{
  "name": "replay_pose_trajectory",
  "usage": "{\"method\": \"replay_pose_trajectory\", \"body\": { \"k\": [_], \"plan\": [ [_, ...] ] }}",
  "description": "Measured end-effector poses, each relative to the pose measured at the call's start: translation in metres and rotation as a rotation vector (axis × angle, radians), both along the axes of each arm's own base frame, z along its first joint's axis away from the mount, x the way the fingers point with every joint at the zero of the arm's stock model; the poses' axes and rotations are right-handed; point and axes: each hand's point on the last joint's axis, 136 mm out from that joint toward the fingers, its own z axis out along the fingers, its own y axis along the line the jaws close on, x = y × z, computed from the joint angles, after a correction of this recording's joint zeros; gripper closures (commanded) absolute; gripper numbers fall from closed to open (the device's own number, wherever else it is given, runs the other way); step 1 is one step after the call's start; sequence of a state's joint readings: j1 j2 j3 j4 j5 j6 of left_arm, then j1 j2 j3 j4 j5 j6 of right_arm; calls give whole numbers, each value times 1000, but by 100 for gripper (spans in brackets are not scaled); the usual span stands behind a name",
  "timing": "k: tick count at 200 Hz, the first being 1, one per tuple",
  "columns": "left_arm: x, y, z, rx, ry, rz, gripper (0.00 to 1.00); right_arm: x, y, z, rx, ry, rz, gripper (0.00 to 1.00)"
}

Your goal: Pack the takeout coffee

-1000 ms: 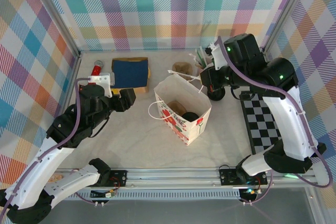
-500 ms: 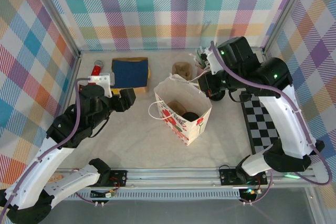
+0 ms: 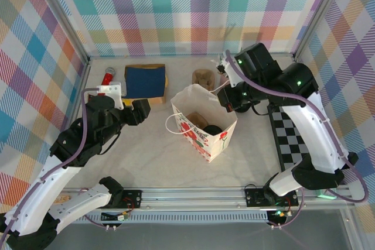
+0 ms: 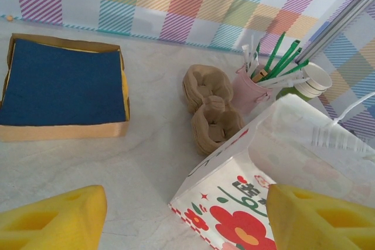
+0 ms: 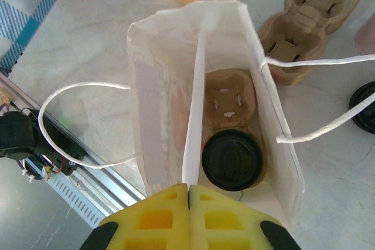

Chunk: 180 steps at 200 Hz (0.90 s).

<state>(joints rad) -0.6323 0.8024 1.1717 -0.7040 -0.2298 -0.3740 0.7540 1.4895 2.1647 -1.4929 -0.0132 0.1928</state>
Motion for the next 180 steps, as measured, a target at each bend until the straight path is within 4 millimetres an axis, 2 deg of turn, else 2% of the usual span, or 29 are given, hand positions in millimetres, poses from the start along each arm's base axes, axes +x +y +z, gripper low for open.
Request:
{"method": "replay_pose_trajectory", "body": {
  "k": [31, 92, 180],
  "plan": [
    [-1, 1, 0, -2, -3, 0, 28, -2, -1, -10, -30, 24, 2, 100],
    [-3, 2, 2, -6, -8, 0, 28, 2, -1, -15, -49, 29, -6, 100],
    [-4, 3, 3, -10, -14, 0, 28, 37, 20, -53, -188, 70, -21, 100]
  ]
}}
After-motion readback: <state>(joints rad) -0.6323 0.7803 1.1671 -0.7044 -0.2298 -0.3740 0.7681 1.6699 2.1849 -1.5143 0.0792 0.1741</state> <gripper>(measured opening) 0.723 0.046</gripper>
